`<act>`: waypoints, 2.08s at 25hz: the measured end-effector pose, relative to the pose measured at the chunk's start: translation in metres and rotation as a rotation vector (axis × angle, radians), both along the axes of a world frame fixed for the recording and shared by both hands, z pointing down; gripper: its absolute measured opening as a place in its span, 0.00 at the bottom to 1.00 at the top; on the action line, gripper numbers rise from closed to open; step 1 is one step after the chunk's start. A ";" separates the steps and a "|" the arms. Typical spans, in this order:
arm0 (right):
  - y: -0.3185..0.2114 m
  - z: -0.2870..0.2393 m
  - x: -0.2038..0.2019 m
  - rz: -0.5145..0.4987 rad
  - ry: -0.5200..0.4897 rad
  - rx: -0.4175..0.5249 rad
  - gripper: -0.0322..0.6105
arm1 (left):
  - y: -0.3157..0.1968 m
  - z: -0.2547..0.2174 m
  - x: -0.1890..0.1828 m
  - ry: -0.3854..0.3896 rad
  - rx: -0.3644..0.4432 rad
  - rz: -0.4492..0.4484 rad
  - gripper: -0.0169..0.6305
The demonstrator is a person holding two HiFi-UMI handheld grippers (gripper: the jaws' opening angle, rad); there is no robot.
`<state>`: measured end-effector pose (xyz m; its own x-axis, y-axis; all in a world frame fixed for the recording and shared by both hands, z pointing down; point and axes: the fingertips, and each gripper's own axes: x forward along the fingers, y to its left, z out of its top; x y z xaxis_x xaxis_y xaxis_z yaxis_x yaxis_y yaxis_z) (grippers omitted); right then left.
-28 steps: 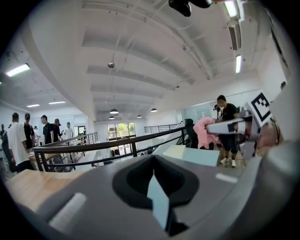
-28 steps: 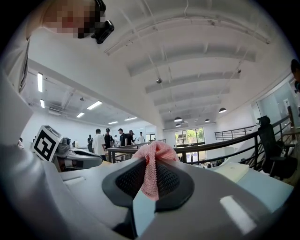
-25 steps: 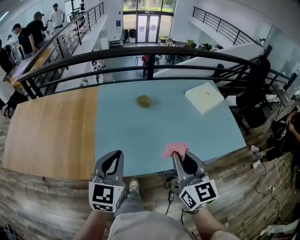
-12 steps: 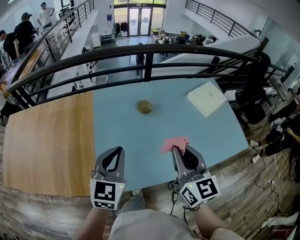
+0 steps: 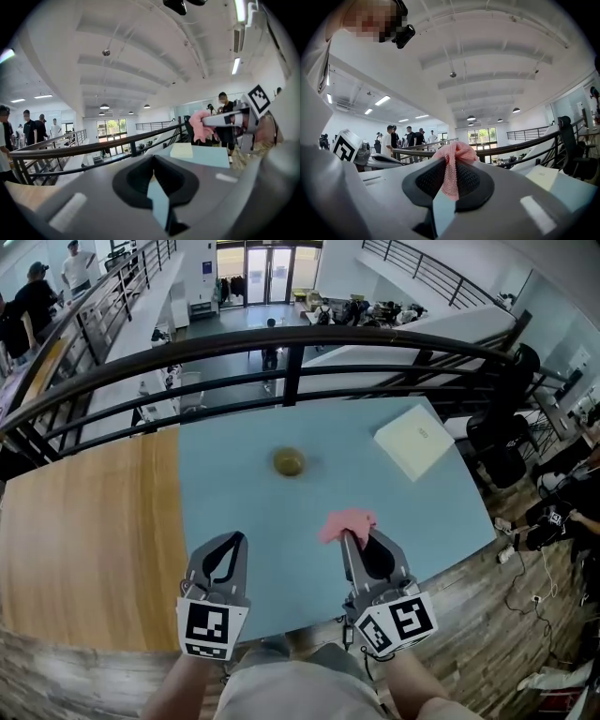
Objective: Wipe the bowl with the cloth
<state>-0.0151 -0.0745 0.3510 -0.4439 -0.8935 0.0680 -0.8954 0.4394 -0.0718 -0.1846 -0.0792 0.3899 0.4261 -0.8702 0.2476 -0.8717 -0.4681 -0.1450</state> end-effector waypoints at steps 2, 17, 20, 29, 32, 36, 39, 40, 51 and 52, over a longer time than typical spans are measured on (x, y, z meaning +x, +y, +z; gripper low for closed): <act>-0.008 0.001 -0.001 0.007 -0.004 -0.006 0.12 | -0.005 0.003 0.001 0.004 -0.004 0.009 0.03; -0.047 0.029 0.010 -0.042 0.001 -0.058 0.12 | -0.036 0.013 0.001 0.001 -0.015 -0.062 0.03; -0.056 0.030 0.020 -0.051 -0.009 -0.066 0.12 | -0.044 0.010 0.010 0.015 -0.024 -0.090 0.06; -0.107 0.046 0.038 -0.071 -0.008 -0.095 0.12 | -0.103 0.015 0.034 0.072 -0.053 -0.105 0.09; -0.132 0.056 0.038 -0.082 0.001 -0.096 0.12 | -0.133 0.028 0.039 0.078 -0.070 -0.106 0.11; -0.165 0.073 0.034 -0.096 0.014 -0.111 0.12 | -0.170 0.049 0.048 0.080 -0.105 -0.099 0.13; -0.188 0.090 0.030 -0.094 0.007 -0.128 0.12 | -0.196 0.065 0.053 0.079 -0.138 -0.089 0.15; -0.196 0.097 0.028 -0.093 0.005 -0.134 0.12 | -0.205 0.071 0.053 0.087 -0.151 -0.088 0.15; -0.264 0.166 0.006 -0.085 0.035 -0.175 0.13 | -0.297 0.150 0.058 0.168 -0.277 -0.096 0.16; -0.269 0.173 0.006 -0.080 0.035 -0.182 0.13 | -0.301 0.158 0.058 0.165 -0.286 -0.095 0.16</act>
